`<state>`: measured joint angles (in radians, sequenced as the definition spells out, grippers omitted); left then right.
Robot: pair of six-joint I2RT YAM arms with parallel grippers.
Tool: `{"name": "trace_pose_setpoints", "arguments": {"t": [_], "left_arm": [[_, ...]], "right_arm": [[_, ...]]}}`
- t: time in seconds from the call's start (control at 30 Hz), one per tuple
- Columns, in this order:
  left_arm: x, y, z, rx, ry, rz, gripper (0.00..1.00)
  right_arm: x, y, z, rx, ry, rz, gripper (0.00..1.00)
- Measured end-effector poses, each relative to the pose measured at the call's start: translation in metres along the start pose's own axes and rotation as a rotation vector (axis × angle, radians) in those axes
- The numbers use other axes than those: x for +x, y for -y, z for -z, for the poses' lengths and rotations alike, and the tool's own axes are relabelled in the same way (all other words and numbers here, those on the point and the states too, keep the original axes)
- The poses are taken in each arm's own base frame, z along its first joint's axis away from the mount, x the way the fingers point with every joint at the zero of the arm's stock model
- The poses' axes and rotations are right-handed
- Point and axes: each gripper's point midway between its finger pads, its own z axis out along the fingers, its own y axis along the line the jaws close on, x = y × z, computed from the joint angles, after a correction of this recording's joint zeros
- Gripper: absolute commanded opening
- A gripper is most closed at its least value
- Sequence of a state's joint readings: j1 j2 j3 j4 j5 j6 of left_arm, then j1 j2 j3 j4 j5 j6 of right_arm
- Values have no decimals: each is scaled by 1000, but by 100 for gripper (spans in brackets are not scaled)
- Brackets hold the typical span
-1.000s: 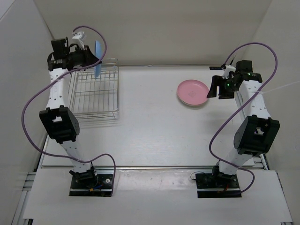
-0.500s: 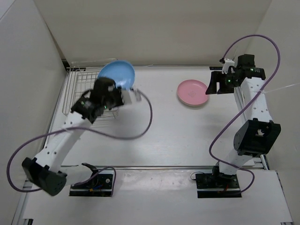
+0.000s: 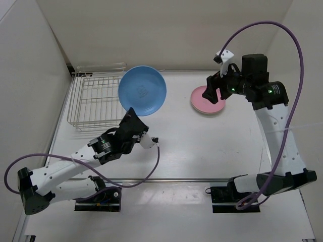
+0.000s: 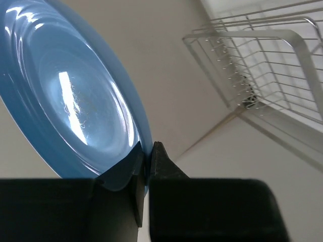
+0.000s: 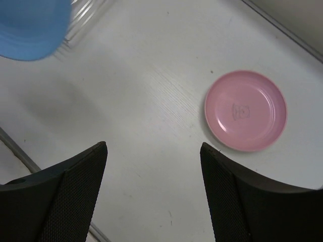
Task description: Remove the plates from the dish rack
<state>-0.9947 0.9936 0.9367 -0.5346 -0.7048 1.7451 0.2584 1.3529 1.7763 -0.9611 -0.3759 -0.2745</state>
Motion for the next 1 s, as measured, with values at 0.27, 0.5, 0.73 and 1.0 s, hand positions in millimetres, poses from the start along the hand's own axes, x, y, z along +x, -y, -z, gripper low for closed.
{"name": "trace_pose_setpoints", "arguments": {"t": [0.27, 0.5, 0.73, 1.0], "left_arm": [[-74, -41, -21, -14, 71, -127, 11], [-112, -82, -23, -58, 122, -74, 11], [-128, -89, -15, -75, 154, -67, 11], [-136, -92, -12, -88, 168, -56, 11]], "right_arm": [[-11, -15, -1, -23, 39, 46, 78], [6, -10, -21, -7, 6, 44, 78], [14, 3, -32, 42, -4, 42, 78], [9, 17, -29, 66, 28, 21, 42]]}}
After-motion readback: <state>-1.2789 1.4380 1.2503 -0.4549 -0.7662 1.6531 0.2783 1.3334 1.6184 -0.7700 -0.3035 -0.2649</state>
